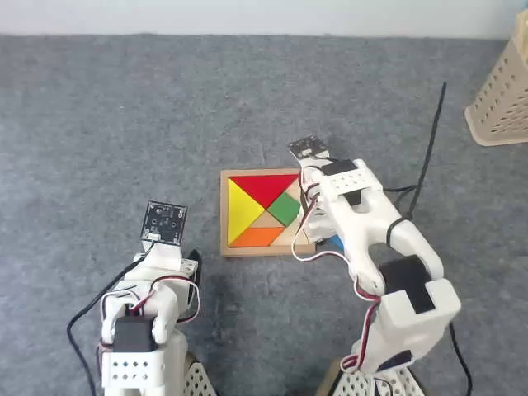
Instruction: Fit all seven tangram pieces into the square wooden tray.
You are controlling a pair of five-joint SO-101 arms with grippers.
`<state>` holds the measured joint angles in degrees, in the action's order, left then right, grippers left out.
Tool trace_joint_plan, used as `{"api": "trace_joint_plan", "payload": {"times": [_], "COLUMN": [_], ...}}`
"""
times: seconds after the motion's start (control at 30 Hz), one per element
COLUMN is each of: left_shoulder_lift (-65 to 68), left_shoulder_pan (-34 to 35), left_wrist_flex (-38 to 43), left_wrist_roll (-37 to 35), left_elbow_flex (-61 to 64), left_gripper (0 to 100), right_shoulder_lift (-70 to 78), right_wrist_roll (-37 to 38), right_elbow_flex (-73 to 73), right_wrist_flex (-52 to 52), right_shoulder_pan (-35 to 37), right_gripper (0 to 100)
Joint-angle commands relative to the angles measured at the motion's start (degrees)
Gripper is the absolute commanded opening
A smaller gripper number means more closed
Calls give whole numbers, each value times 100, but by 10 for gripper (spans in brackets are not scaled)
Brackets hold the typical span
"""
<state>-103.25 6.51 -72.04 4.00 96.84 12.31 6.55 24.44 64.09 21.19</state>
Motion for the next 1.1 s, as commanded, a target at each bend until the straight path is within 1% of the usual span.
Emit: {"api": "trace_joint_plan", "payload": {"times": [0.0, 0.13, 0.3, 0.43, 0.53, 0.83, 1.0, 1.07], "left_shoulder_lift": [-88, -88, -88, -88, -88, -88, -88, -88], "left_shoulder_pan": [0, 0, 0, 0, 0, 0, 0, 0], "left_wrist_flex": [-26, -26, -26, -26, -26, -26, -26, -26], "left_wrist_roll": [-44, -44, -44, -44, -44, -44, -44, -44], "left_elbow_flex": [-31, -31, -31, -31, -31, -31, -31, -31], "left_gripper": [133, 133, 133, 133, 133, 133, 133, 133], "right_shoulder_lift": [40, 31, 13, -31, -356, -1288, -1376, -1332], "right_wrist_roll": [-53, -44, -35, -44, -53, -9, -35, -44], "right_elbow_flex": [-149, -149, -149, -158, -123, 316, 229, -70], "right_wrist_flex": [-101, -101, -84, -84, -84, -57, -66, -22], "right_shoulder_pan": [66, 66, 4, -251, -356, -321, -356, -312], "right_gripper": [167, 84, 37, 34, 34, 39, 38, 37]}}
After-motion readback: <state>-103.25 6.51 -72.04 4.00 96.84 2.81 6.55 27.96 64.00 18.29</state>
